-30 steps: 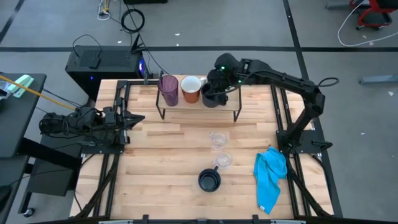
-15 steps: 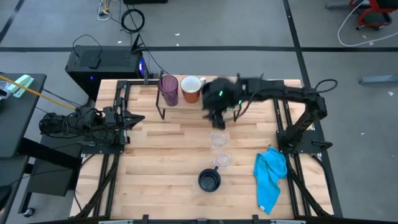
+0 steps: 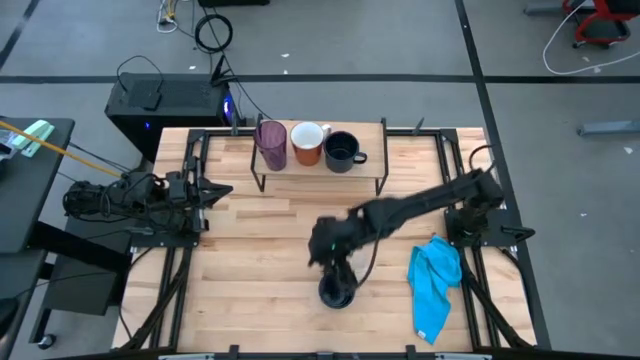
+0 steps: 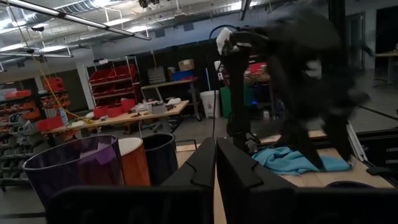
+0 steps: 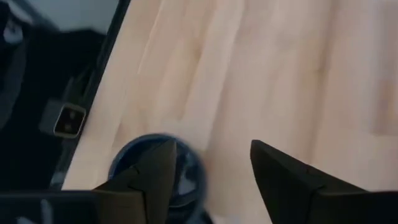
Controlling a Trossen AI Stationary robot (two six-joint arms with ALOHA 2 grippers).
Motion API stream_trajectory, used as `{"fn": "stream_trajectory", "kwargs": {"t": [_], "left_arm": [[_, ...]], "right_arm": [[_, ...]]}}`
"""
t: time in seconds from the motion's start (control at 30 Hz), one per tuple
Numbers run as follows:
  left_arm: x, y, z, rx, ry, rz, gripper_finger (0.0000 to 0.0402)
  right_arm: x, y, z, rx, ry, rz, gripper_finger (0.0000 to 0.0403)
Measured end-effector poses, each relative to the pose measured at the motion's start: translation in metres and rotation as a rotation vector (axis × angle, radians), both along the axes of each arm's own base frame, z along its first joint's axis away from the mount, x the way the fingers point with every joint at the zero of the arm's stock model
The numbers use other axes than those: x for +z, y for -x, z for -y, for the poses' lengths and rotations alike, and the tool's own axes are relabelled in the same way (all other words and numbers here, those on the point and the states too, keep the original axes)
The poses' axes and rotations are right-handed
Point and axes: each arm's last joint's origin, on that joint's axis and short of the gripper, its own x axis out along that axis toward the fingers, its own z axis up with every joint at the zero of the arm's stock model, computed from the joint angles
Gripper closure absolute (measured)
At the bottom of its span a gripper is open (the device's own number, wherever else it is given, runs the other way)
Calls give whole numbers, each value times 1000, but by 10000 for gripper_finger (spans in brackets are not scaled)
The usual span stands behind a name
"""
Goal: Stack small to large cups/mugs on shelf
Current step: Align the dark blue mug with the other dark blue mug on the shelf
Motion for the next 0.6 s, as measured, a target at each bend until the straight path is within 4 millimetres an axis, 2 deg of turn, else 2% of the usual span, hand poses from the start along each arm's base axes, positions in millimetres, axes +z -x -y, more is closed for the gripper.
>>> {"fn": "stream_trajectory", "kwargs": {"t": [0.13, 0.23, 0.43, 0.6], "left_arm": [[0, 0, 0, -3, 16, 3, 390], [0, 0, 0, -4, 21, 4, 393], [0, 0, 0, -4, 20, 4, 381], [0, 0, 0, -4, 20, 4, 378]], "right_arm": [[-31, -5, -26, 53, 25, -77, 172], [-46, -7, -37, 77, 38, -116, 160], [-62, -10, -41, 108, 92, -140, 134], [-62, -12, -37, 134, 145, -118, 133]]}}
